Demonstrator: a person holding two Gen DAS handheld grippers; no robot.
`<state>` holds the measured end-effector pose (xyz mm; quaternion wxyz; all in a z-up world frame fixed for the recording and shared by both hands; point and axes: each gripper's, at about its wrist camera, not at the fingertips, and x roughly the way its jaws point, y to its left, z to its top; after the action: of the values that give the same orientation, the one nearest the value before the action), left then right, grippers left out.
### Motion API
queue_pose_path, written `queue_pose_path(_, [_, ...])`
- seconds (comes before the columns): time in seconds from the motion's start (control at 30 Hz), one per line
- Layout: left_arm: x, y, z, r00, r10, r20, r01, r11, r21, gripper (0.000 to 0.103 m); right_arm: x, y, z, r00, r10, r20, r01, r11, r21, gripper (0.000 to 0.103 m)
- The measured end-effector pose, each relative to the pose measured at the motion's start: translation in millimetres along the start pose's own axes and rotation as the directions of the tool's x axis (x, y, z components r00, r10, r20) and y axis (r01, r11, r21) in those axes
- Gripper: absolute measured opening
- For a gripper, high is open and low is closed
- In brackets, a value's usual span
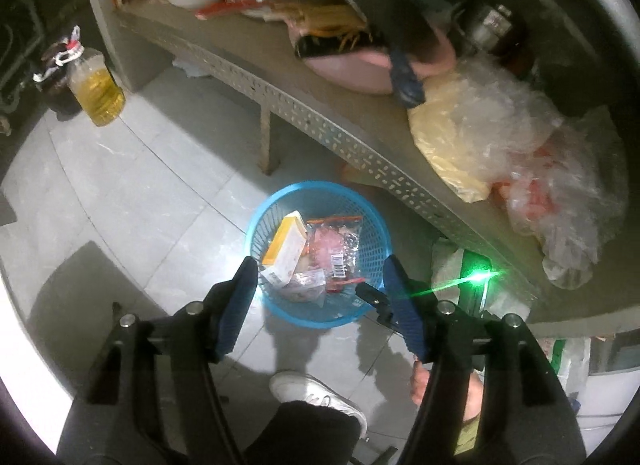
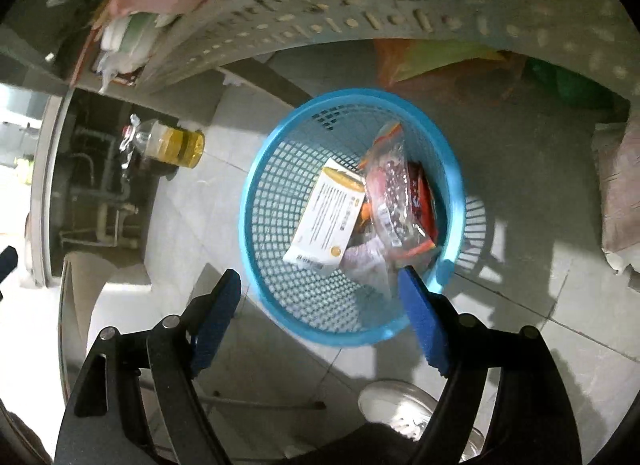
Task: Collect trash
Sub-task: 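Open both grippers to drop the peel and box into the wastebasket, then move both tools back over the table toward the toothpaste box and bottle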
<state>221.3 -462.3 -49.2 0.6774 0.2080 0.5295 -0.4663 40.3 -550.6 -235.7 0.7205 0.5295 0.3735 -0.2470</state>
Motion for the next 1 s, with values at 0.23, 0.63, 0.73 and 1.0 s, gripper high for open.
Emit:
queue_pose_path(0.23, [-103.7, 16.9, -57.2, 0.990, 0.002, 0.143, -0.005, 1.000, 0.019, 0.074, -59.8, 49.8, -40.8, 0.999, 0.016, 0.038, -0.008, 0.981, -0.191, 0.078])
queue_pose_path(0.63, [-260.3, 122.9, -243.3, 0.896, 0.318, 0.310, -0.237, 0.933, -0.272, 0.079, -146.6, 161.8, -131.6, 0.987, 0.117, -0.111, -0.156, 0.861, -0.484, 0.079])
queue_pose_path(0.73, [-295.0, 148.0, -292.9, 0.846, 0.426, 0.320, -0.298, 0.876, -0.378, 0.079, -154.2, 190.4, -162.3, 0.977, 0.125, -0.175, -0.201, 0.817, -0.540, 0.079])
queue_pose_path(1.0, [-338.1, 198.0, -385.1, 0.777, 0.572, 0.263, -0.371, 0.754, -0.542, 0.080, -150.4, 278.3, -251.6, 0.888, 0.189, -0.420, -0.431, 0.660, -0.615, 0.080])
